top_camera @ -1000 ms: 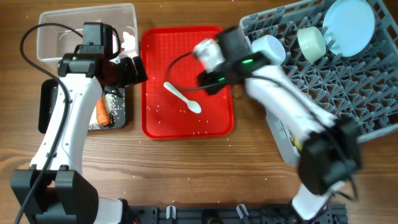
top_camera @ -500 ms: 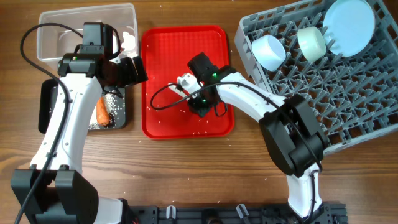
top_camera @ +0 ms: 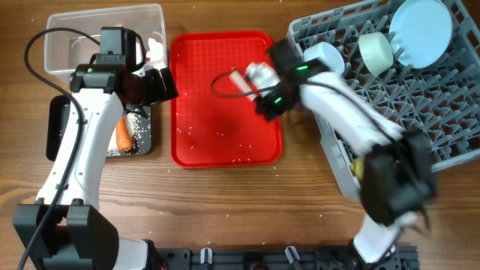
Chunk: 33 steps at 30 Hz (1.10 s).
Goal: Sort waste into correct bins and load items into the dishwasher rack
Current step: 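Carry the white spoon to the rack and drop it in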
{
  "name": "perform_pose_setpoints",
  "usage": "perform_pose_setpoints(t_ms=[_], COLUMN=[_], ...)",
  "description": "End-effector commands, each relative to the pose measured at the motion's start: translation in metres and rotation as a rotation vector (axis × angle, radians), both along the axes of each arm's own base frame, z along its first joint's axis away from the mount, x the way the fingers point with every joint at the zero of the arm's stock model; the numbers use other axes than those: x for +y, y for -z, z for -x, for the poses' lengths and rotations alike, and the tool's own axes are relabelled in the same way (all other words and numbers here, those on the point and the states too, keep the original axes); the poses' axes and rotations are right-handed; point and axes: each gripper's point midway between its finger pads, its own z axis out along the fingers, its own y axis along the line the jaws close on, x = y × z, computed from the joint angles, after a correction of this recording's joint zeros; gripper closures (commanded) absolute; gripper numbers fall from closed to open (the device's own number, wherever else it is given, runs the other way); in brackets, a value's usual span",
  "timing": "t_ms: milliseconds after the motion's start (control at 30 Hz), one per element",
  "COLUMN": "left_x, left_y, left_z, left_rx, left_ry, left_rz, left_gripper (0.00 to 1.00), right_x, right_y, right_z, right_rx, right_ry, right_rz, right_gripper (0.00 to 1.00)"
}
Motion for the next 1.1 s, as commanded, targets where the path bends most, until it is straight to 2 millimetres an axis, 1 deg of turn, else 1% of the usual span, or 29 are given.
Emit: perform_pose_setpoints(t_ms=[0, 33, 67, 100, 133, 200, 233, 267, 333, 400, 567, 600, 633, 667, 700, 767, 800, 867, 900, 967, 1000, 1033, 1067], left_x=[0.002, 0.002, 0.002, 0.002, 0.002, 0.002, 0.002, 0.002, 0.002, 0.002, 0.002, 0.002, 0.002, 0.002, 0.002, 0.002, 0.002, 0.002, 0.002, 0.002, 0.002, 0.002, 0.002], left_y=[0.004, 0.004, 0.004, 0.004, 0.004, 0.004, 0.004, 0.004, 0.004, 0.004, 0.004, 0.004, 0.004, 0.004, 0.004, 0.004, 0.004, 0.004, 0.004, 0.004, 0.004, 0.004, 0.004], left_z=[0.001, 0.001, 0.001, 0.001, 0.001, 0.001, 0.001, 0.001, 0.001, 0.001, 0.001, 0.001, 0.001, 0.001, 0.001, 0.001, 0.001, 0.001, 0.001, 0.001, 0.001, 0.001, 0.001], left_rx=[0.011, 0.011, 0.011, 0.011, 0.011, 0.011, 0.011, 0.011, 0.011, 0.011, 0.011, 0.011, 0.011, 0.011, 0.011, 0.011, 0.011, 0.011, 0.011, 0.011, 0.011, 0.011, 0.011], left_ry=[0.002, 0.002, 0.002, 0.002, 0.002, 0.002, 0.002, 0.002, 0.002, 0.002, 0.002, 0.002, 0.002, 0.002, 0.002, 0.002, 0.002, 0.002, 0.002, 0.002, 0.002, 0.002, 0.002], left_rz=[-0.011, -0.011, -0.011, -0.011, -0.011, -0.011, -0.011, -0.011, -0.011, -0.011, -0.011, -0.011, -0.011, -0.011, -0.011, -0.011, -0.011, -0.011, -0.011, -0.011, -0.011, -0.011, -0.011], left_gripper=[0.0, 0.0, 0.0, 0.0, 0.0, 0.0, 0.0, 0.0, 0.0, 0.0, 0.0, 0.0, 0.0, 0.0, 0.0, 0.0, 0.0, 0.0, 0.0, 0.0, 0.0, 0.0, 0.0], right_x=[-0.057, -0.09, -0.128, -0.161, -0.194, -0.24, -0.268, -0.287, -0.32, -0.339, -0.36, -0.362, -0.364, -0.364, -0.364, -0.36, -0.354, -0.34, -0.333, -0.31, -0.293, -0.282, -0.269], right_y=[-0.12, -0.138, -0.147, -0.147, -0.141, -0.127, -0.115, -0.105, -0.086, -0.069, -0.03, -0.028, -0.029, -0.03, -0.03, -0.031, -0.037, -0.059, -0.074, -0.118, -0.151, -0.172, -0.189], right_z=[-0.017, -0.016, -0.013, -0.009, -0.004, 0.004, 0.011, 0.018, 0.03, 0.034, 0.042, 0.042, 0.041, 0.039, 0.039, 0.039, 0.038, 0.035, 0.034, 0.036, 0.047, 0.057, 0.068], right_rx=[-0.249, -0.289, -0.314, -0.318, -0.291, -0.198, -0.127, -0.075, -0.013, -0.002, 0.013, 0.006, -0.002, -0.011, -0.013, 0.0, 0.01, -0.011, -0.036, -0.124, -0.18, -0.211, -0.23], right_ry=[0.217, 0.32, 0.425, 0.506, 0.585, 0.82, 1.012, 1.166, 1.394, 1.508, 1.669, 1.677, 1.677, 1.669, 1.669, 1.657, 1.629, 1.511, 1.44, 1.246, 1.165, 1.142, 1.129], right_rz=[-0.059, -0.014, 0.06, 0.147, 0.228, 0.222, 0.191, 0.164, 0.123, 0.098, 0.089, 0.095, 0.099, 0.098, 0.097, 0.077, 0.052, 0.001, -0.024, -0.093, -0.148, -0.197, -0.256], right_gripper=[0.96, 0.96, 0.96, 0.96, 0.96, 0.96, 0.96, 0.96, 0.96, 0.96, 0.95, 0.88, 0.71, 0.27, 0.0, 0.0, 0.0, 0.0, 0.0, 0.0, 0.0, 0.0, 0.0])
